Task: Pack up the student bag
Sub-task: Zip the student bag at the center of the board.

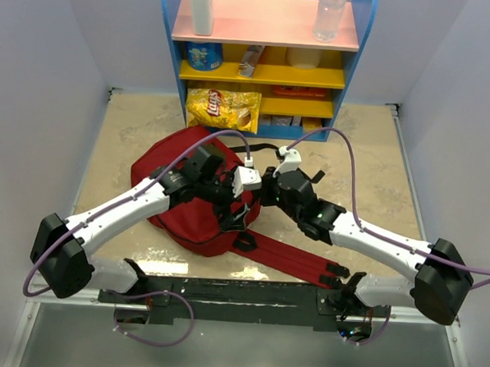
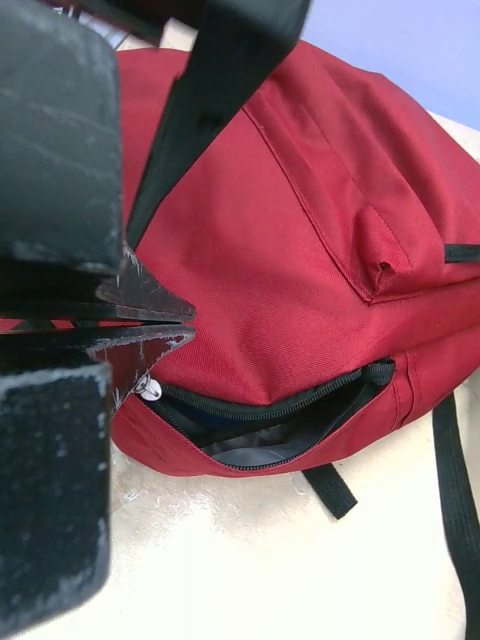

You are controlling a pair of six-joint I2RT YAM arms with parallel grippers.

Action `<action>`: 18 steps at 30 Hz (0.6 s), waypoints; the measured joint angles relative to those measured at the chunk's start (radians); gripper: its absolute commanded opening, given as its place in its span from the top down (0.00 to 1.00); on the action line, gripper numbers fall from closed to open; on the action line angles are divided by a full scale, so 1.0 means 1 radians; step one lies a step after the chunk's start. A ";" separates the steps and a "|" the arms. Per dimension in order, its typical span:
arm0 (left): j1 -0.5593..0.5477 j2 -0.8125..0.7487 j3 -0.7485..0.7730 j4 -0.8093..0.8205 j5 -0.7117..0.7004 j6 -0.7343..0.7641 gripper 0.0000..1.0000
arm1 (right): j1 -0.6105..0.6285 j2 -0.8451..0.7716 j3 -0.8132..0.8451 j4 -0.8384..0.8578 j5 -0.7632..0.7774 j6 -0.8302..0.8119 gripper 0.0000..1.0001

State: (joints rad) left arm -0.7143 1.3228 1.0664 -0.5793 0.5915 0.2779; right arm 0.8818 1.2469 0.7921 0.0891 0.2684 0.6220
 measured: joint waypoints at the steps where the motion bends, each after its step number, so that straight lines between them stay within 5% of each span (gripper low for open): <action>1: -0.011 0.004 -0.003 0.013 -0.014 -0.018 0.00 | 0.000 -0.002 0.000 0.000 0.001 0.001 1.00; 8: -0.066 0.034 -0.056 0.095 -0.097 -0.111 0.06 | 0.000 -0.026 0.000 -0.014 0.008 0.004 1.00; 11: -0.076 0.056 -0.067 0.105 -0.144 -0.111 0.29 | 0.000 -0.026 0.000 -0.021 0.015 0.007 1.00; 15: -0.079 0.070 -0.076 0.134 -0.203 -0.109 0.84 | -0.005 -0.026 -0.004 -0.026 0.029 0.015 1.00; 17: -0.078 0.072 -0.081 0.141 -0.215 -0.100 1.00 | -0.005 -0.026 -0.008 -0.029 0.031 0.018 1.00; 18: -0.079 0.074 -0.083 0.143 -0.221 -0.096 1.00 | -0.005 -0.027 -0.010 -0.031 0.032 0.019 1.00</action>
State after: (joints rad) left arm -0.7933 1.3972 0.9836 -0.4362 0.3702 0.1818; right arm 0.8764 1.2201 0.7822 0.0586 0.3004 0.6407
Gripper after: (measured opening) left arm 0.130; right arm 0.007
